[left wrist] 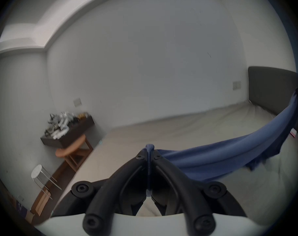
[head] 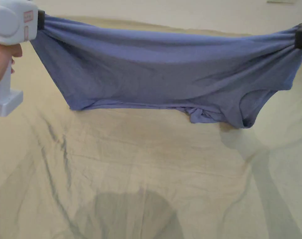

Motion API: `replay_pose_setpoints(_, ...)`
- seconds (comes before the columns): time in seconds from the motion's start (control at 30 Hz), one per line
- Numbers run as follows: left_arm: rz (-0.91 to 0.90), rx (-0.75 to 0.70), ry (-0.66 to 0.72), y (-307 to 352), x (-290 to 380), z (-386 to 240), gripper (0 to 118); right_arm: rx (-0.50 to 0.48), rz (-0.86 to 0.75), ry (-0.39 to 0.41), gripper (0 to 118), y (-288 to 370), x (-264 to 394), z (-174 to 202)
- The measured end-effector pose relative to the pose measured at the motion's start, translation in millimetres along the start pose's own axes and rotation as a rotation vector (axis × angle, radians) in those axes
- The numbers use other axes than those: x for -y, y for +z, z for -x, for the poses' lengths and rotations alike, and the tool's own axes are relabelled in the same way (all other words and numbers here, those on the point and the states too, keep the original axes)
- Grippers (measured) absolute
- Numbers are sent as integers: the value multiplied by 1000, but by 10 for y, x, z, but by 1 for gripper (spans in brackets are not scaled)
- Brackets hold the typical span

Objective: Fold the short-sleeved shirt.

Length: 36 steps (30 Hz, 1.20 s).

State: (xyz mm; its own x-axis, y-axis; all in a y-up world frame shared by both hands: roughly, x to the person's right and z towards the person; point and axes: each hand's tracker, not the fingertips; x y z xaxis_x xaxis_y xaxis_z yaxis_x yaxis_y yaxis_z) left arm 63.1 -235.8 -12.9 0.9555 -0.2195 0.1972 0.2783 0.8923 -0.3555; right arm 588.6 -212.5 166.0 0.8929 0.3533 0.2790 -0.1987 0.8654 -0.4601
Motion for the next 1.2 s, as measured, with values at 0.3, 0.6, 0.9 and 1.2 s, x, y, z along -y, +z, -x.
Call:
replay_pose_setpoints(0.3, 274, 98, -61, 542, 1837, -214, 0, -238, 267, 3, 3, 559, 1671, 331)
replay_pose_setpoints(0.6, 566, 153, -104, 1554, 3168, -374, 0, -345, 619, -33, 3, 1446, 2878, 743)
replay_pose_setpoints(0.9, 594, 163, -168, 2011, 3378, -137, 0, -387, 760, -93, 3, 1927, 3196, 354)
replay_pose_setpoints(1.2, 747, 262, -259, 2190, 3606, -154, 0, -405, 903, -97, 3, 2174, 3301, 383)
